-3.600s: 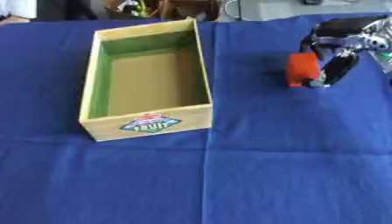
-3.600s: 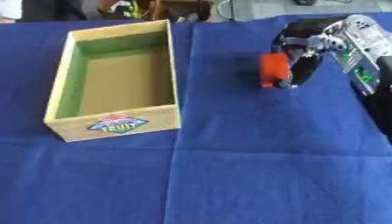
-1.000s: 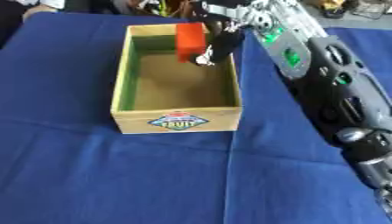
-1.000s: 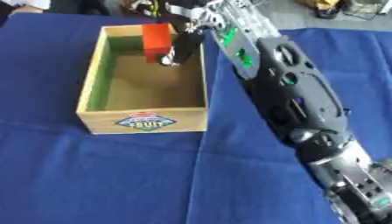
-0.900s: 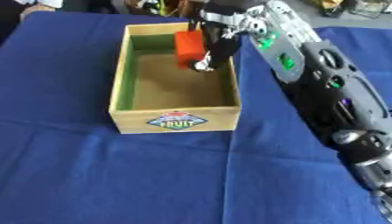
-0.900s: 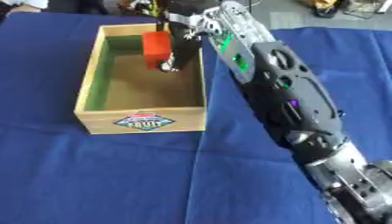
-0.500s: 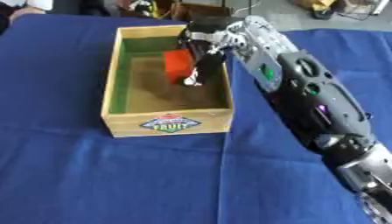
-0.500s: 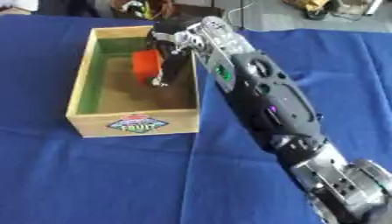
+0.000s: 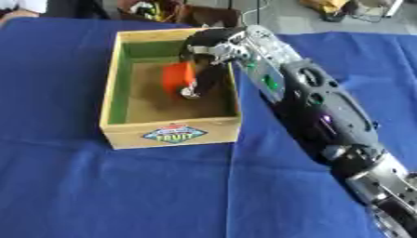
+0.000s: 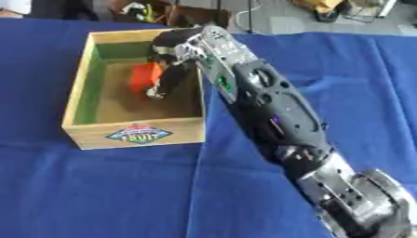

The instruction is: Pick up objects on the table and place them in the box.

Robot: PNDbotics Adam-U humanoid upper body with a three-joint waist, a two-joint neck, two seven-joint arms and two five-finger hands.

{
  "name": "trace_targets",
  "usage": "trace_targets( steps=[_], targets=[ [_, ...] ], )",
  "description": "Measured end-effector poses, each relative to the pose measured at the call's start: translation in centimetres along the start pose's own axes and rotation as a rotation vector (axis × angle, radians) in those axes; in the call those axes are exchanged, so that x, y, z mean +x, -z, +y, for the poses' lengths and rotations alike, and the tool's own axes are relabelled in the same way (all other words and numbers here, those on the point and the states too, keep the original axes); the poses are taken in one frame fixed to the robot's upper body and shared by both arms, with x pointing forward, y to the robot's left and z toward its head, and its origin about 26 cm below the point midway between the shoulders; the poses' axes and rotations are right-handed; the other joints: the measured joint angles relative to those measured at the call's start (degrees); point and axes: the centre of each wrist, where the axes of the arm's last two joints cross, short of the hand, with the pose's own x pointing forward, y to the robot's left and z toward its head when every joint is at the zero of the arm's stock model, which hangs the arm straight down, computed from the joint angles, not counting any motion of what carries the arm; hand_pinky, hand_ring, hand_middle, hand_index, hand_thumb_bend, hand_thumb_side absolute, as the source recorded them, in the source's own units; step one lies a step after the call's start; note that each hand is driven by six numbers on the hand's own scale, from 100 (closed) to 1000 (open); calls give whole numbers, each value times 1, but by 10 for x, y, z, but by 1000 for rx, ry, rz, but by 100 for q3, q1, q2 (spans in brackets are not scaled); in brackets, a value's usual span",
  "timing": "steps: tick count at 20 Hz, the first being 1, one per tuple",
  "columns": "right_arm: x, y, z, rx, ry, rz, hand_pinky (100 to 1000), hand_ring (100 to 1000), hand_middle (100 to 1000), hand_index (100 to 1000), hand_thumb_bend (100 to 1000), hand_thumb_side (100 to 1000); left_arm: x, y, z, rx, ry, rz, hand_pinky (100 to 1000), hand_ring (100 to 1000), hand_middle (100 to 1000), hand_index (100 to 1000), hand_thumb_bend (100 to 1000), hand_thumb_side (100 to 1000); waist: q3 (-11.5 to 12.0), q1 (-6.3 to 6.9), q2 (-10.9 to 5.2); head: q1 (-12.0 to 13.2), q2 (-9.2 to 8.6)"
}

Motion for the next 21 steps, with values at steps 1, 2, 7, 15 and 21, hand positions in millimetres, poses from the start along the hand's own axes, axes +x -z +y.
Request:
trace_targets(
  steps=[1, 2, 7, 15, 21],
  targets=[
    [1, -1, -2, -2, -3, -3, 718, 879, 898, 944, 574, 717, 0, 0, 0, -1, -1, 0, 748, 818, 819, 897, 100, 1000, -11, 0, 0, 0, 0],
    [1, -2, -3, -2, -6, -5, 727, 890, 901, 954, 603, 717, 0, 0, -1, -2, -2, 0, 748, 818, 819, 897, 100, 1000, -14, 0, -1, 0, 0],
    [4, -10, -15, -56, -9, -8, 718, 873, 889, 948, 563, 765, 0, 0, -1, -3, -3, 0, 748, 818, 819, 897, 100, 1000, -49, 0, -19, -1, 1],
    [-6, -85, -54, -514, 86, 8, 665, 812, 837, 911, 249, 933, 0, 0, -1, -1, -2, 3, 747, 817, 819, 897, 100, 1000, -156, 2, -146, -520, 151],
    [-16, -144, -49, -878, 213, 41, 666, 775, 800, 884, 100, 1000, -1, -2, 0, 1, 3, 9, 747, 817, 820, 897, 100, 1000, -284, 85, -212, -751, 176]
  ],
)
